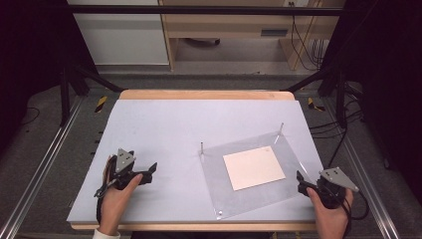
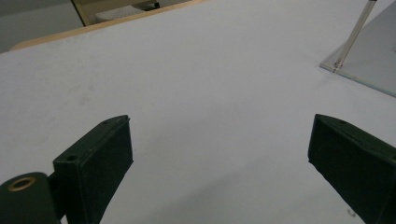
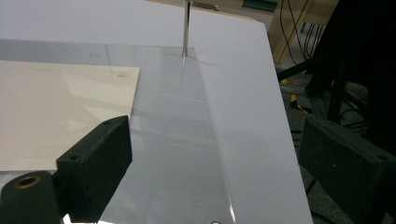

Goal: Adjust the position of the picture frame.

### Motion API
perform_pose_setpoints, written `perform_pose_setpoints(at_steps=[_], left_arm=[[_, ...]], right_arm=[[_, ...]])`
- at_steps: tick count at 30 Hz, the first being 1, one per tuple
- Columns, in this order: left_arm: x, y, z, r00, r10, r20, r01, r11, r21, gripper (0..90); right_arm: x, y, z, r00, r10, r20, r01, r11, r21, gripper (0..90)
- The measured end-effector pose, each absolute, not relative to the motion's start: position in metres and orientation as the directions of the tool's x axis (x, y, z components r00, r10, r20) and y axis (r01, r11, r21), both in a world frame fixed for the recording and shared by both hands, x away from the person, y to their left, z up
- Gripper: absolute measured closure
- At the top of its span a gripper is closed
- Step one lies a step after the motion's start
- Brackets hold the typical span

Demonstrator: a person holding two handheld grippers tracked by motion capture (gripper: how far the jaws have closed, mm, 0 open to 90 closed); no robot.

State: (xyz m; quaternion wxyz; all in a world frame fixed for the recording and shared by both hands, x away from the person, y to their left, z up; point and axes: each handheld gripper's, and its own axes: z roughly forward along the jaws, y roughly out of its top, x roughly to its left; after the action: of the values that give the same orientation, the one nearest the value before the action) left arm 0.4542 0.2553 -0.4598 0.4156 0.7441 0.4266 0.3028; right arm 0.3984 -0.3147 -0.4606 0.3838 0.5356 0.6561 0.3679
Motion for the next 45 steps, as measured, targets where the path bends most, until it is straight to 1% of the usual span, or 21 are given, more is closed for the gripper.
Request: perform_pose_setpoints(at_steps=[9,12,16,17,18,20,22,24,27,28,29,30,31,33,34,35,36,37,38,42,45], left_arm=[[0.453,0.25,-0.458,0.469,0.877,0.103,0.377,-0.304,0.875,6.0],[0.456,0.243,-0.455,0.493,0.862,0.116,0.387,-0.337,0.858,6.0],[0.462,0.227,-0.447,0.554,0.823,0.126,0.397,-0.394,0.829,6.0],[0.462,0.227,-0.447,0.554,0.823,0.126,0.397,-0.394,0.829,6.0],[0.467,0.216,-0.441,0.578,0.803,0.146,0.393,-0.43,0.813,6.0],[0.469,0.211,-0.437,0.592,0.791,0.151,0.39,-0.445,0.806,5.9],[0.476,0.2,-0.431,0.623,0.77,0.137,0.385,-0.454,0.803,5.9],[0.488,0.182,-0.428,0.656,0.744,0.131,0.38,-0.475,0.794,5.9],[0.496,0.17,-0.427,0.672,0.731,0.12,0.387,-0.484,0.785,6.4],[0.5,0.165,-0.426,0.68,0.724,0.118,0.39,-0.493,0.777,6.4],[0.506,0.155,-0.424,0.686,0.72,0.106,0.398,-0.493,0.774,7.3],[0.506,0.155,-0.424,0.686,0.72,0.106,0.398,-0.493,0.774,8.1],[0.509,0.15,-0.423,0.69,0.717,0.098,0.399,-0.489,0.776,9.1],[0.517,0.134,-0.423,0.691,0.717,0.097,0.399,-0.49,0.775,10.6],[0.52,0.13,-0.423,0.688,0.719,0.098,0.402,-0.489,0.774,13.3],[0.52,0.13,-0.423,0.688,0.719,0.098,0.402,-0.489,0.774,17.5],[0.526,0.12,-0.426,0.68,0.73,0.073,0.441,-0.486,0.754,19.3],[0.526,0.12,-0.426,0.68,0.73,0.073,0.441,-0.486,0.754,20.1],[0.531,0.112,-0.429,0.68,0.73,0.067,0.468,-0.502,0.727,22.3],[0.538,0.102,-0.433,0.661,0.747,0.066,0.497,-0.502,0.707,31.3],[0.543,0.097,-0.439,0.651,0.757,0.061,0.524,-0.506,0.685,34.4]], right_arm=[[0.4,-0.31,-0.462,-0.158,0.983,-0.095,0.431,0.155,0.889,8.0],[0.402,-0.306,-0.46,-0.174,0.979,-0.107,0.434,0.173,0.884,11.1],[0.413,-0.298,-0.455,-0.232,0.96,-0.155,0.501,0.254,0.827,12.6],[0.413,-0.298,-0.455,-0.232,0.96,-0.155,0.501,0.254,0.827,12.6],[0.42,-0.298,-0.449,-0.256,0.954,-0.156,0.521,0.272,0.809,13.5],[0.428,-0.299,-0.441,-0.297,0.949,-0.11,0.539,0.262,0.801,11.0],[0.434,-0.301,-0.437,-0.314,0.944,-0.099,0.553,0.266,0.79,9.6],[0.45,-0.303,-0.424,-0.333,0.936,-0.114,0.561,0.293,0.774,12.9],[0.471,-0.306,-0.416,-0.356,0.929,-0.105,0.578,0.307,0.756,18.8],[0.471,-0.306,-0.416,-0.356,0.929,-0.105,0.578,0.307,0.756,18.8],[0.485,-0.307,-0.412,-0.37,0.921,-0.117,0.585,0.329,0.742,23.9],[0.485,-0.307,-0.412,-0.37,0.921,-0.117,0.585,0.329,0.742,23.9],[0.499,-0.308,-0.408,-0.395,0.908,-0.142,0.576,0.365,0.732,30.0],[0.514,-0.308,-0.407,-0.419,0.895,-0.155,0.57,0.392,0.722,35.6],[0.521,-0.307,-0.407,-0.429,0.89,-0.154,0.572,0.399,0.717,39.5],[0.521,-0.307,-0.407,-0.429,0.89,-0.154,0.572,0.399,0.717,39.5],[0.535,-0.305,-0.408,-0.446,0.879,-0.168,0.569,0.424,0.705,45.1],[0.535,-0.305,-0.408,-0.446,0.879,-0.168,0.569,0.424,0.705,45.1],[0.548,-0.303,-0.41,-0.457,0.875,-0.16,0.586,0.431,0.686,49.0],[0.573,-0.295,-0.417,-0.448,0.879,-0.161,0.615,0.434,0.658,53.8],[0.588,-0.291,-0.426,-0.439,0.888,-0.137,0.624,0.411,0.665,57.7]])
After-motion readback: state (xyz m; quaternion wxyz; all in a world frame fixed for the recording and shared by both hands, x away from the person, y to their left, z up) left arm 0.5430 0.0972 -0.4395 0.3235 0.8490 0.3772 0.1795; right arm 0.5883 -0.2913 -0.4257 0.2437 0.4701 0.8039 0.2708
